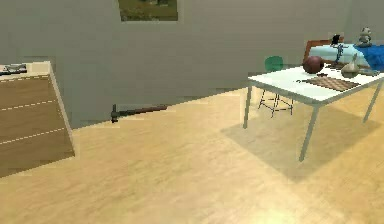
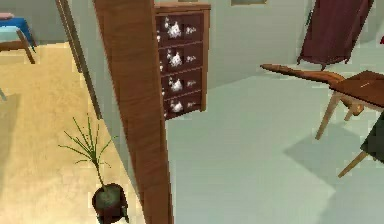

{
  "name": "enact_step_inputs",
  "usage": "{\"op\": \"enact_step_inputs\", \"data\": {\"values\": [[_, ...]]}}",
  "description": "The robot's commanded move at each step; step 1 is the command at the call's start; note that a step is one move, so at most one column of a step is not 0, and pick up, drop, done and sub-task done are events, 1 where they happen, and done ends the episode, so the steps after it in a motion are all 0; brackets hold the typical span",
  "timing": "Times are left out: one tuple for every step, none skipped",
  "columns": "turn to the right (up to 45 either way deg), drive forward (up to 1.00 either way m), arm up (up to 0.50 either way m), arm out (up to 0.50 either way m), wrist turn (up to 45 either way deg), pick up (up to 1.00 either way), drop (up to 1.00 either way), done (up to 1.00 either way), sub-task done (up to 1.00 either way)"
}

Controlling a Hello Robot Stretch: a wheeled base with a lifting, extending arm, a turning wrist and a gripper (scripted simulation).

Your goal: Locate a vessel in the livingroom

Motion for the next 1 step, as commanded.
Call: {"op": "enact_step_inputs", "data": {"values": [[21.0,0.00,0.00,0.00,0.0,0.00,0.00,0.00,0.00]]}}
